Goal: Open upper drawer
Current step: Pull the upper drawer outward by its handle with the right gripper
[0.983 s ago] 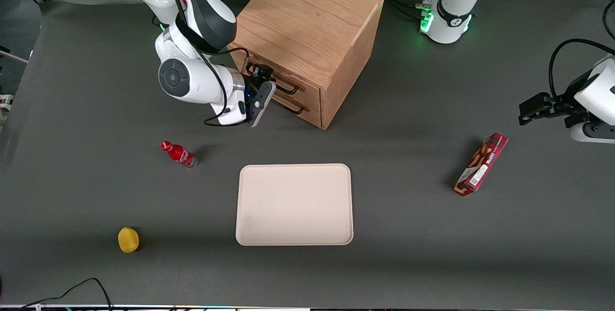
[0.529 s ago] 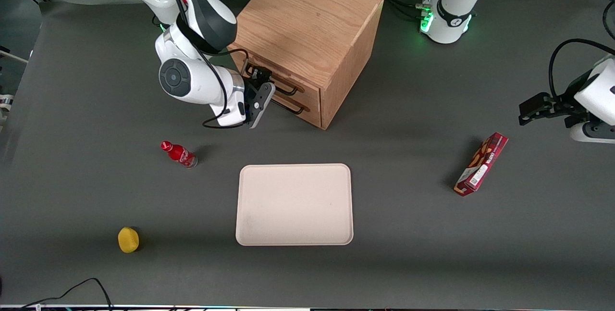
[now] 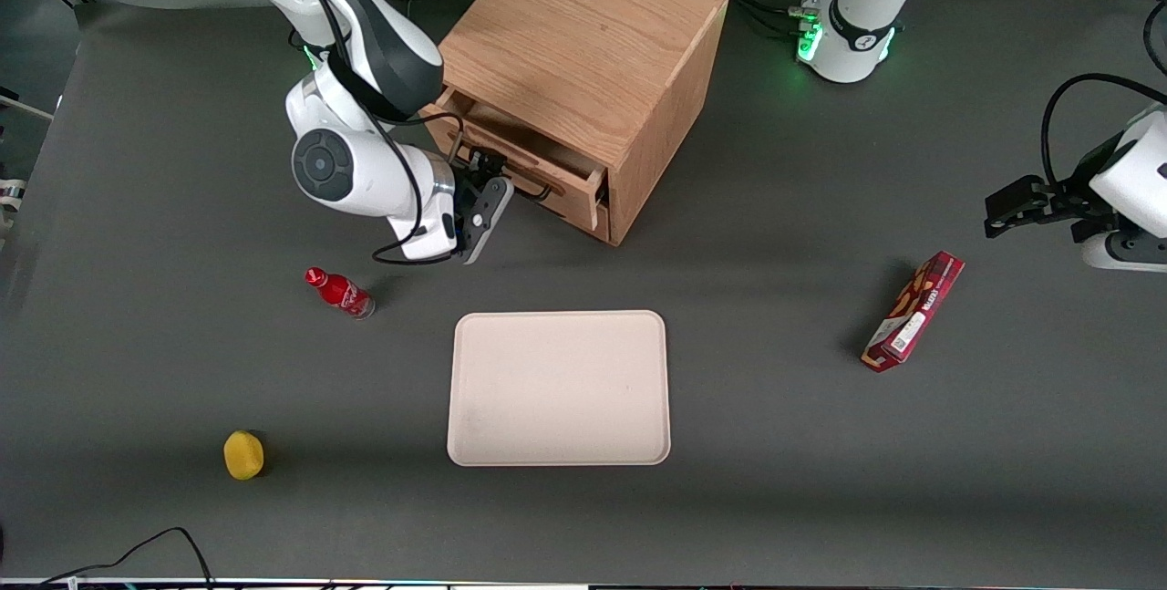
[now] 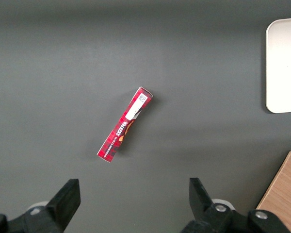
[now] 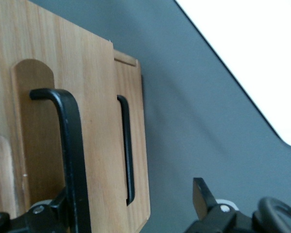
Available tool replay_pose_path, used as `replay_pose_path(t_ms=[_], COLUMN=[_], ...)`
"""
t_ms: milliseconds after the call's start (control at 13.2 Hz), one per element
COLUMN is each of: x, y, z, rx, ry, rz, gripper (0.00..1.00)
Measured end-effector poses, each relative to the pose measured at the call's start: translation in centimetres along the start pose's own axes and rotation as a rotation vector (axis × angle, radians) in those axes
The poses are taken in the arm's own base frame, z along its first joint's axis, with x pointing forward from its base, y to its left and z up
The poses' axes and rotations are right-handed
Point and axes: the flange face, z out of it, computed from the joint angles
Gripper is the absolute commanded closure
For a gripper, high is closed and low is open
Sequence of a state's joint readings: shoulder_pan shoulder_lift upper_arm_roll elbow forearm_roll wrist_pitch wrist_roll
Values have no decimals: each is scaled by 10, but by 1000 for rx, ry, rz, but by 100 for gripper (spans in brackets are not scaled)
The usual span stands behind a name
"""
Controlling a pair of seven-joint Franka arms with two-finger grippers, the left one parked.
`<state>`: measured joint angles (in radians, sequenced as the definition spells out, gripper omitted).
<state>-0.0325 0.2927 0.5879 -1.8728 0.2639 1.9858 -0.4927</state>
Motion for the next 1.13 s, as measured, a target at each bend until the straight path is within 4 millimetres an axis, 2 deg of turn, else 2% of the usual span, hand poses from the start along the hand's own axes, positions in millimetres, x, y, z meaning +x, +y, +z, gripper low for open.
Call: replay_pose_path(t_ms=[227,529,1134], x=[6,9,12], y=[26,49,88], z=[-7,-7,-27], rx=[-26,-44,-57], ry=[7,-3,-24], rz=[4,7,11], gripper=[0,0,0])
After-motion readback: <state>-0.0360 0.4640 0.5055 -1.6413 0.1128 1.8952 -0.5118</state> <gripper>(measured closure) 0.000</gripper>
